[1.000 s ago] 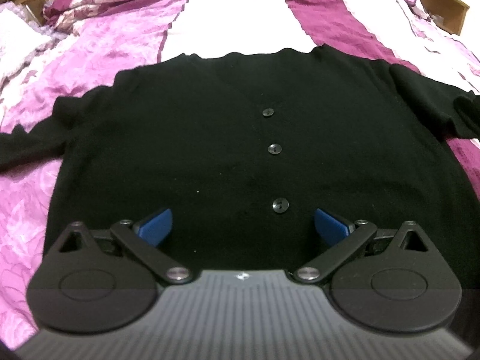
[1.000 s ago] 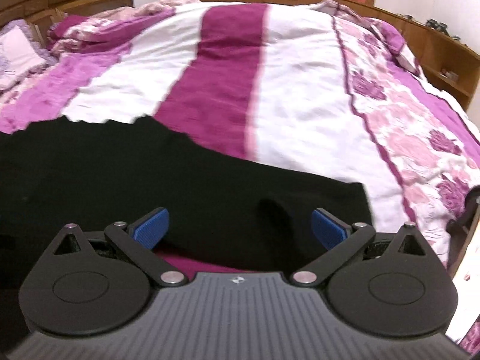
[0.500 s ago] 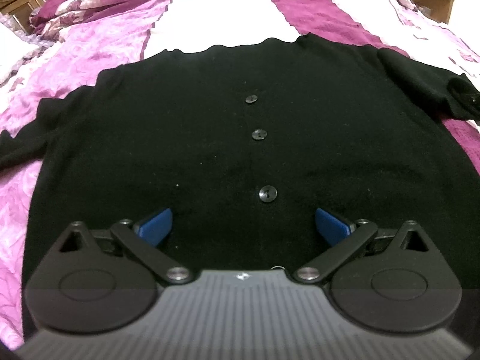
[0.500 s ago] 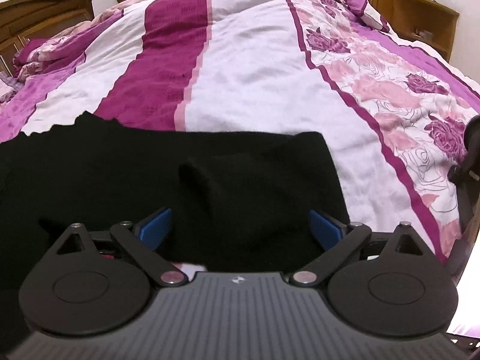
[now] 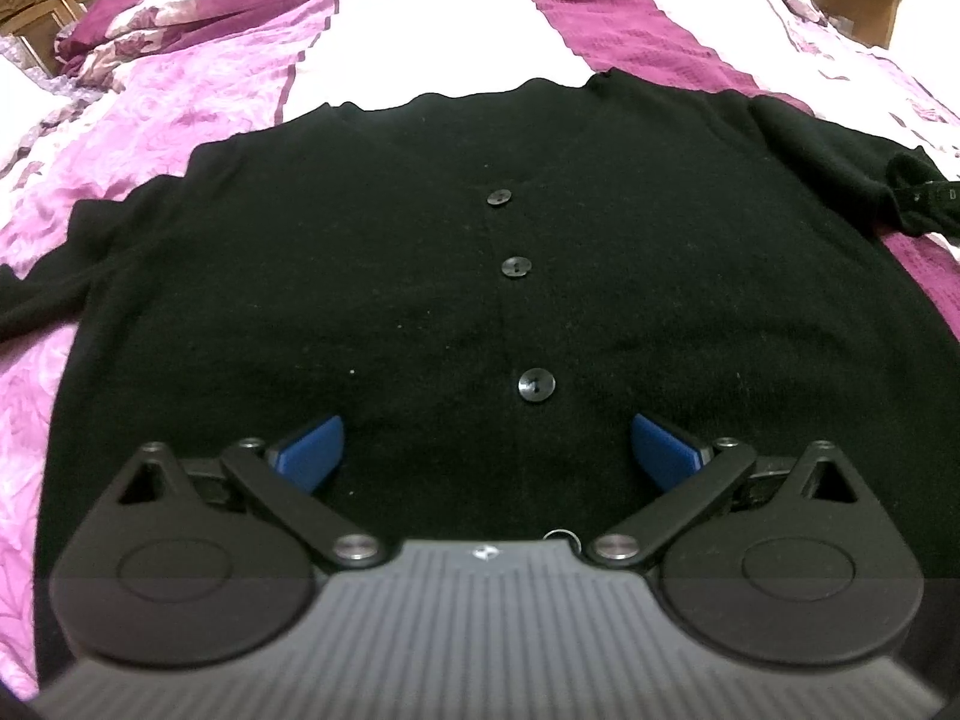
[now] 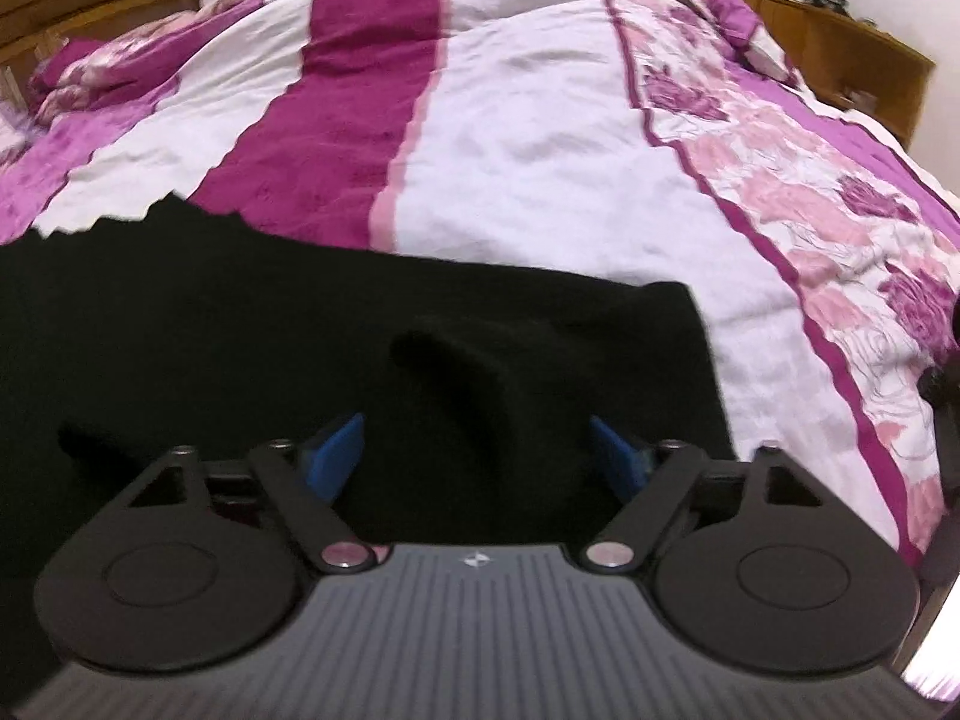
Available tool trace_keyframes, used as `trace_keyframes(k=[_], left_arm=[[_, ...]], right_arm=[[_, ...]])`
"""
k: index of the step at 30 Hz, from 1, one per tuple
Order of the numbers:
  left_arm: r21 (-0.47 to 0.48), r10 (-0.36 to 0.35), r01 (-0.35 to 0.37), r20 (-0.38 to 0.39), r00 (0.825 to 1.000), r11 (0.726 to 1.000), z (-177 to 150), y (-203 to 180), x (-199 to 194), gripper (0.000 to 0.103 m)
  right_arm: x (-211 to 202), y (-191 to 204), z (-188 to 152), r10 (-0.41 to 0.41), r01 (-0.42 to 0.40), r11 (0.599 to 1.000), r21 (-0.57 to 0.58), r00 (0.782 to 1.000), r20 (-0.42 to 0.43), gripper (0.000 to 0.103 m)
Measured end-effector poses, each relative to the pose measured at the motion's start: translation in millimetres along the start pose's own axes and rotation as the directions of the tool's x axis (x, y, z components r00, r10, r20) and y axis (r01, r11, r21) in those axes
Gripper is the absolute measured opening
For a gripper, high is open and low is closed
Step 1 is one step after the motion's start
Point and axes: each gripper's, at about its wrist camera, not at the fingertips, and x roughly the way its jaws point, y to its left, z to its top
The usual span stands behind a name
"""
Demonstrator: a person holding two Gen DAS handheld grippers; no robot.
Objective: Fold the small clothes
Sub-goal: 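Move the right gripper to the cardigan sleeve cuff and close on it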
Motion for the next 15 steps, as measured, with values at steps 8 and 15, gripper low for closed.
trace_keyframes(k=[8, 15], left_arm=[[0.006, -0.008, 0.008, -0.027, 1.0, 1.0, 7.9, 0.9, -1.9, 0.103], [0.025, -0.01, 0.01, -0.008, 1.0, 1.0, 10.4, 4.7, -13.1, 0.103]], right_arm=[[-14.5, -18.8, 6.8, -0.053, 0.054, 0.992, 0.11, 0.999, -0.008, 0.015], [-51.5, -14.4, 20.4, 0.014, -0.019, 0.973, 0.23, 1.0, 0.026, 0.012]])
